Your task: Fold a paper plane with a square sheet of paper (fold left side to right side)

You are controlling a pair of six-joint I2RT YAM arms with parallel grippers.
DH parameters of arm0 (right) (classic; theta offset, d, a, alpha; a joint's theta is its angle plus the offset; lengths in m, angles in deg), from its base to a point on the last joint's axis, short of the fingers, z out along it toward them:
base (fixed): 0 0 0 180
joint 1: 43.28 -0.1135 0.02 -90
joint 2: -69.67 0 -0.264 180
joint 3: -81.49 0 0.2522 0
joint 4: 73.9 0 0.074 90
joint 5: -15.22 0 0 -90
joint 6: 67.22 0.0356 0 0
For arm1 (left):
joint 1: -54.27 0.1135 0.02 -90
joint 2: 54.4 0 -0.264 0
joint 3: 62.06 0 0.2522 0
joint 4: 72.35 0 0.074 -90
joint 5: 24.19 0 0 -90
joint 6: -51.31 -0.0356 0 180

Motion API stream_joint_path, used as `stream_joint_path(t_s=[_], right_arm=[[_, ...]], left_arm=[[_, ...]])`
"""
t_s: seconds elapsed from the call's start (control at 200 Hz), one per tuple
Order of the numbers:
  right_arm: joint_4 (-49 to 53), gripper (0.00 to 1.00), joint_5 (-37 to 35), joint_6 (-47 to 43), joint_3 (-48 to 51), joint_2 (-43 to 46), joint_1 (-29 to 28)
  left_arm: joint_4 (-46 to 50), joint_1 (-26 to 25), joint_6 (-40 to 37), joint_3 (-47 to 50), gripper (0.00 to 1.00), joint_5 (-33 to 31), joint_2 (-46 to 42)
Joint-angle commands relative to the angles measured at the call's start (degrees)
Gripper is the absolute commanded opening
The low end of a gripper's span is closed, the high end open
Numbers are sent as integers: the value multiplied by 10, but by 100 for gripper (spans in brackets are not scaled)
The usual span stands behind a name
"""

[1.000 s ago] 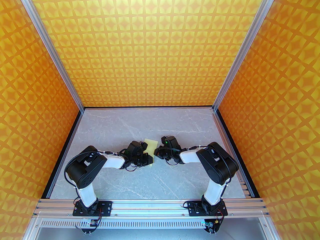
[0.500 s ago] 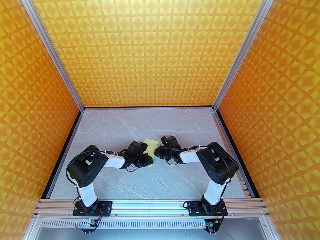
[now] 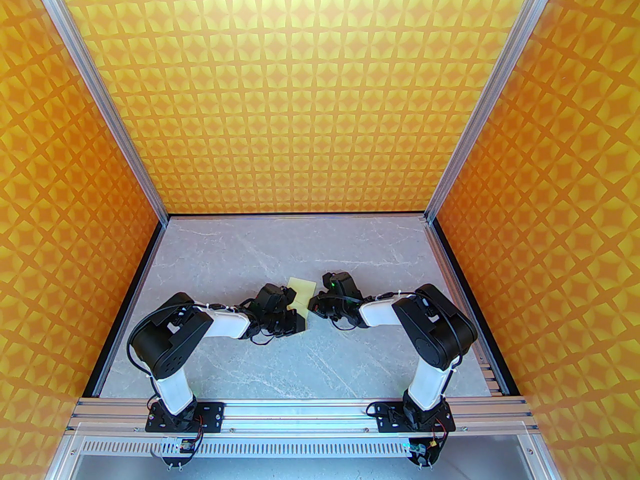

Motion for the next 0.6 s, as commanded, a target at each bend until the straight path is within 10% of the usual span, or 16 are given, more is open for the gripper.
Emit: stream_joint_path(t_s=[0.0, 0.595], right_arm=[[5, 0, -10, -9, -8, -12, 5], [4, 0, -12, -12, -3, -8, 5]], left_arm=[[25, -4, -10, 2, 9, 7, 9], [33, 5, -3, -31, 7, 6, -26]])
